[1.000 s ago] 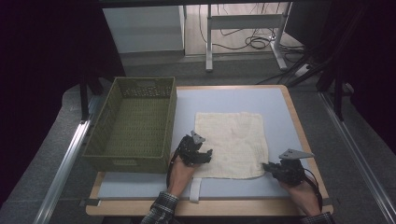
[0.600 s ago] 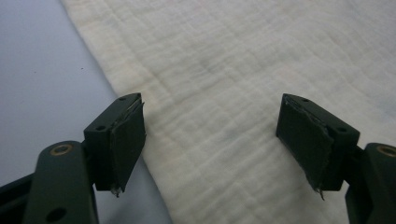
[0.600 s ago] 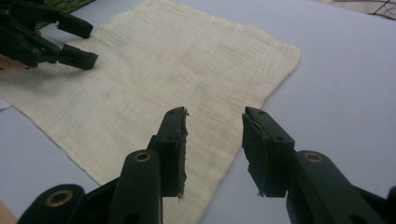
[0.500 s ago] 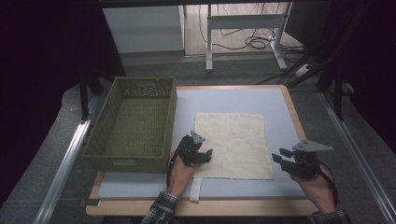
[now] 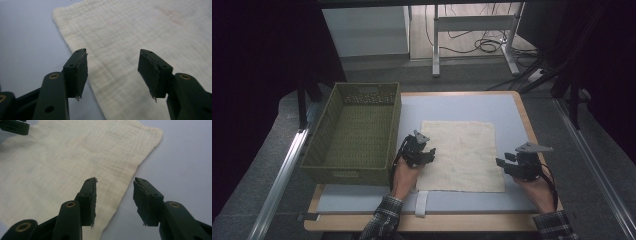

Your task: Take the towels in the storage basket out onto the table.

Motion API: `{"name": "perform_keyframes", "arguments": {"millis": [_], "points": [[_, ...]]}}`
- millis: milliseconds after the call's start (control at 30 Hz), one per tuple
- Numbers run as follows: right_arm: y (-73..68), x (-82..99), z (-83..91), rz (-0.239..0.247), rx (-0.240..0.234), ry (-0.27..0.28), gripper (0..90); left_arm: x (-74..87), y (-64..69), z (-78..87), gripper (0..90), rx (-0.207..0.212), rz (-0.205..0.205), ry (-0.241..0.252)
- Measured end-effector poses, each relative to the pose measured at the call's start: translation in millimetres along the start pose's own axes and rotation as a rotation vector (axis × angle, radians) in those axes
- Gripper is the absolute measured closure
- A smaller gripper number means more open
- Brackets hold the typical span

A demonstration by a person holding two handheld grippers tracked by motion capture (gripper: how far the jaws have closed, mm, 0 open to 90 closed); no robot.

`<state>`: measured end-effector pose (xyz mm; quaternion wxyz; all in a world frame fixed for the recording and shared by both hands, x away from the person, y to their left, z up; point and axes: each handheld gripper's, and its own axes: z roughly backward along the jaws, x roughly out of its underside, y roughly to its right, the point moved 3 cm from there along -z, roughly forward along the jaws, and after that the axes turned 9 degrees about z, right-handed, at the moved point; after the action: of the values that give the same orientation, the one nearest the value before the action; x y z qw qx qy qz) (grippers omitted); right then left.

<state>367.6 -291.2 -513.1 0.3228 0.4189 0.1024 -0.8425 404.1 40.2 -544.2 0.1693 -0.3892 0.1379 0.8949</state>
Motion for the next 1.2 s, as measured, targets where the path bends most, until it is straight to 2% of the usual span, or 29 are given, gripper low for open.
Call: {"name": "perform_keyframes", "arguments": {"millis": [133,267,467,633,667,767,967,1100,1200], "points": [[10.3,-8.3,-17.8,-0.013,0.001,-0.015,59.0,-6.5,-5.9,-13.4,46.9,-0.016,0.016,-0.016],[18.3,-15.7,-31.7,-0.023,0.005,-0.026,61.2,-14.2,-16.0,-24.5,52.2,-0.027,0.05,-0.017],[31.6,-25.7,-49.6,-0.056,0.036,-0.043,63.7,-23.8,-31.7,-34.9,58.6,-0.041,0.11,-0.005],[45.4,-31.3,-66.6,-0.086,0.047,-0.056,64.4,-29.7,-40.4,-43.2,62.7,-0.088,0.127,-0.002],[47.4,-32.1,-68.9,-0.088,0.054,-0.061,65.0,-31.3,-43.0,-44.7,63.4,-0.096,0.142,0.004],[56.0,-36.1,-78.0,-0.1,0.075,-0.056,65.6,-36.2,-46.5,-49.5,63.8,-0.102,0.162,0.019],[71.3,-46.1,-90.8,-0.119,0.104,-0.034,65.7,-48.5,-47.9,-59.8,63.5,-0.122,0.146,0.029],[80.2,-50.8,-100.4,-0.12,0.126,-0.03,65.2,-56.8,-51.3,-65.7,61.9,-0.138,0.15,0.038],[82.7,-53.5,-109.0,-0.128,0.123,-0.026,65.0,-59.6,-53.4,-69.7,59.5,-0.164,0.148,0.032]]}}
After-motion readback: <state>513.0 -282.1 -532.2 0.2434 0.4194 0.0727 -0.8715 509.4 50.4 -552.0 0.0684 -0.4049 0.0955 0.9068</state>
